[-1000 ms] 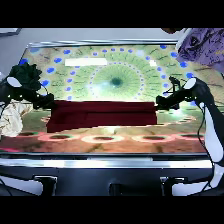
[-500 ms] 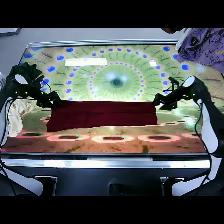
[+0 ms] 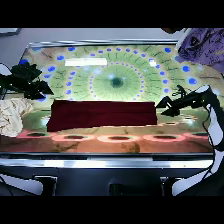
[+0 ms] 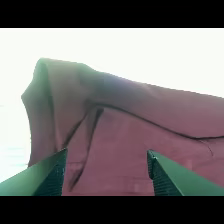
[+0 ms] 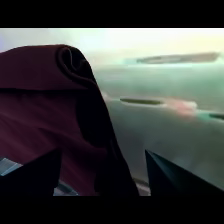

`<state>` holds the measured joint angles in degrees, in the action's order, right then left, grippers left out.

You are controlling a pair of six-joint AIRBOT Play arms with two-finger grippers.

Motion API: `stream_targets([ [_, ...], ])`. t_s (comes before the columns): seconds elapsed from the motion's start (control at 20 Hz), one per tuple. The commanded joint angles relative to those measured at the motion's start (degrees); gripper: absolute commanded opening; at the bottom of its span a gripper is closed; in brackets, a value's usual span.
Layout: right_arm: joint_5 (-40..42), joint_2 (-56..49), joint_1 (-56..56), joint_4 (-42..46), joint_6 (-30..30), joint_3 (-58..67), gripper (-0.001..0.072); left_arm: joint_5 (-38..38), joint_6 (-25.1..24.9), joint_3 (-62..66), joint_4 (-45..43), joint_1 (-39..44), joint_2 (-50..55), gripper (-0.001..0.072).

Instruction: Fold the clothes and pants, and hang the long-sleeved shirts on hangers.

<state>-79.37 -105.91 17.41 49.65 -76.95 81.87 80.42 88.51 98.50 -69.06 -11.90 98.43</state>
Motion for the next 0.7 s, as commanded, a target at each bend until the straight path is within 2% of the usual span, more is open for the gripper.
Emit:
stream_targets([
  [0.0,4.4,-1.4,-1.8,-2.6,2.2,-3.0,0.0541,-0.1,0.7,0.2,-1.0,0.0,-1.9,0.0569],
  [0.1,6.5,-1.4,-4.1,-2.5,2.2,-3.3,0.0531,-0.1,1.4,0.2,-1.1,0.2,-2.0,0.0569],
  [0.15,7.1,-1.4,-5.2,-2.6,2.2,-3.3,0.0459,-0.1,1.6,0.2,-0.6,0.4,-2.0,0.0569],
  [0.2,7.6,-1.4,-6.3,-2.6,2.1,-3.3,0.0337,-0.3,1.5,0.2,-0.1,0.8,-1.9,0.0568],
  [0.25,7.7,-1.2,-7.1,-2.7,1.7,-3.3,0.0173,-0.7,1.5,0.2,0.5,1.5,-1.9,0.0564],
  [0.3,7.6,-0.7,-7.5,-2.7,1.3,-3.2,0.0043,-1.3,1.6,0.1,1.3,2.5,-1.8,0.0503],
  [0.35,7.4,0.5,-7.5,-2.6,0.6,-3.2,0.0028,-1.4,1.8,0.1,2.9,3.9,-1.5,0.0237],
  [0.4,6.9,2.2,-7.3,-2.1,-0.6,-3.1,0.0028,-2.0,1.9,-0.2,4.5,5.6,-1.2,0.0028],
  [0.65,-0.9,12.6,-7.2,10.0,-13.7,2.7,0.0027,-11.1,8.2,-4.0,9.2,19.7,2.4,0.0021],
])
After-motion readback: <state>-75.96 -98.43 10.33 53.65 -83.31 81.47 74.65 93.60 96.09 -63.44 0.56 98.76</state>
